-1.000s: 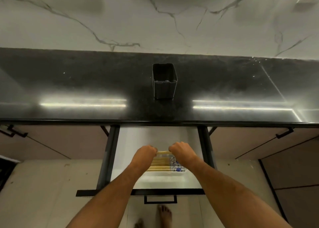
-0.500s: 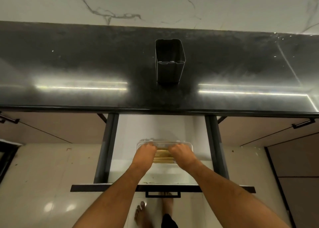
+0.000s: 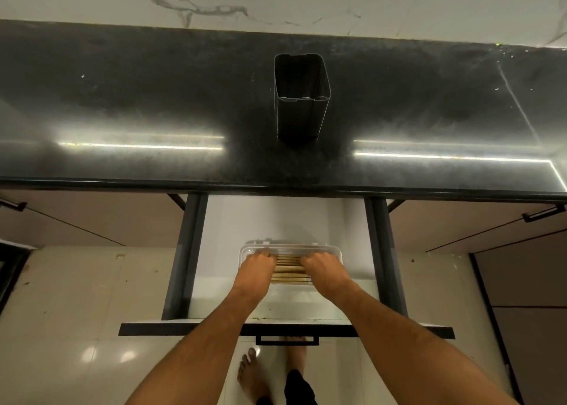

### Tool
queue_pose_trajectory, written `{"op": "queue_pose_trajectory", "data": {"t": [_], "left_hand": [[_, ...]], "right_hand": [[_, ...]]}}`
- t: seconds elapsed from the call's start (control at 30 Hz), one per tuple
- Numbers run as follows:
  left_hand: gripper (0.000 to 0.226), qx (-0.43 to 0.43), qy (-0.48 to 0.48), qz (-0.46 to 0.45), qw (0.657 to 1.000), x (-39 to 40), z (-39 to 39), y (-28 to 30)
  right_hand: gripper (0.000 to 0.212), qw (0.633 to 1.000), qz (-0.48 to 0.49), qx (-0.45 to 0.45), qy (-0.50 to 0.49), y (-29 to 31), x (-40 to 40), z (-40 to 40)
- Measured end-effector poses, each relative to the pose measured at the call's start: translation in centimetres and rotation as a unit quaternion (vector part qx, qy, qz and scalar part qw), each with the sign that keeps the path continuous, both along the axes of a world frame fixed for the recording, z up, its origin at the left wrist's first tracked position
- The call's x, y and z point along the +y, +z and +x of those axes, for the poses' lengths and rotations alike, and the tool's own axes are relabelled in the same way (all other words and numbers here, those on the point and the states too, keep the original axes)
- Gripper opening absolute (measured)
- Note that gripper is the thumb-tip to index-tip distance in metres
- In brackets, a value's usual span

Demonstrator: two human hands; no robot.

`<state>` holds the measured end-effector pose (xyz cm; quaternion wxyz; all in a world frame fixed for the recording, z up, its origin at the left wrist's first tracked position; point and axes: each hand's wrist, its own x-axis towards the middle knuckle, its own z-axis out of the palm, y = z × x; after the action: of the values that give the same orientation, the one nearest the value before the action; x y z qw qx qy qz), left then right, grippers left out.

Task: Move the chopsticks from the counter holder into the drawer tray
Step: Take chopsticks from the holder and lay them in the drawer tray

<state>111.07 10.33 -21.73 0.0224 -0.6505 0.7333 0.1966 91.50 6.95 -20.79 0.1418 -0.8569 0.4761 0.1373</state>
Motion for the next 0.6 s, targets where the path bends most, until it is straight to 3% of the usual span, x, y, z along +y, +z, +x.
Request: {"op": "queue_pose_trajectory", "data": {"t": [0.27,0.6], "left_hand": [[0.040,0.013,0.008,-0.012,1.000,0.3,0.0,-0.4],[0.027,0.073,0.051,-0.005,0.996,0.6,0.3,-0.1]], "right_hand": [[0.019,0.999,-0.014,-0.022,-0.026,-0.6,0.4,-0.6],[0.024,0.996,-0.019,-0.069,-0.051,-1.0,0.8,-0.9]]}}
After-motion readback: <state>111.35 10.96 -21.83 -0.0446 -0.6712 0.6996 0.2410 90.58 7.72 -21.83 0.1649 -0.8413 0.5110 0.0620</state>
